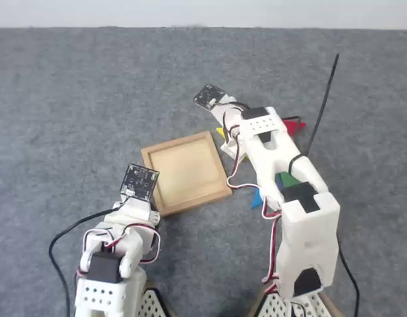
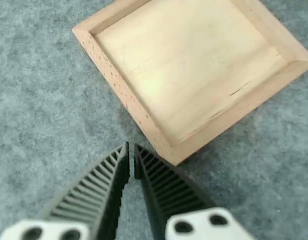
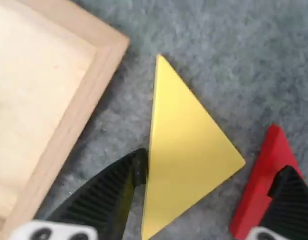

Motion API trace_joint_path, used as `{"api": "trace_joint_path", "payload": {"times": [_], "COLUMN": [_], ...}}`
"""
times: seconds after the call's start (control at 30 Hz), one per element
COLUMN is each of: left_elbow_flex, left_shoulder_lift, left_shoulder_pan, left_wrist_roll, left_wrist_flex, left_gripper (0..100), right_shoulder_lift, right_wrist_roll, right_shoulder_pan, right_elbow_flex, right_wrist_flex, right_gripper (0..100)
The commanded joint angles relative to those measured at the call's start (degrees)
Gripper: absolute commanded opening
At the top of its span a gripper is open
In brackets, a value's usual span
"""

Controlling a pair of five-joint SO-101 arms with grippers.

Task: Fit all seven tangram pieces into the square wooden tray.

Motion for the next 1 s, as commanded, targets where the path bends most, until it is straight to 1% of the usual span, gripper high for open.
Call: {"api": "trace_joint_path", "payload": {"times": [0.0,0.23,0.53,0.6,0.83,0.97], "left_elbow_flex": [-0.6,-0.6,-0.6,-0.6,-0.6,-0.6], "left_shoulder_lift": [-1.1,-1.1,-1.1,-1.1,-1.1,-1.1], "left_shoulder_pan": [-0.4,-0.4,-0.4,-0.4,-0.4,-0.4], "left_wrist_roll": [-0.1,-0.1,-0.1,-0.1,-0.1,-0.1], "left_wrist_flex": [0.3,0.3,0.3,0.3,0.3,0.3], "left_gripper": [2,2,2,2,2,2], "right_shoulder_lift": [-0.2,-0.1,0.6,2.2,10.9,12.8], "right_wrist_roll": [3.3,7.2,6.9,6.9,6.7,6.7], "right_shoulder_pan": [-1.5,-3.0,-2.8,-2.8,-2.7,-2.7], "right_elbow_flex": [-2.2,-2.2,-3.7,-5.9,-19.3,-22.2], "right_wrist_flex": [1.9,4.5,6.8,8.2,18.6,21.1], "right_gripper": [38.4,38.4,38.4,38.4,38.4,38.3]}}
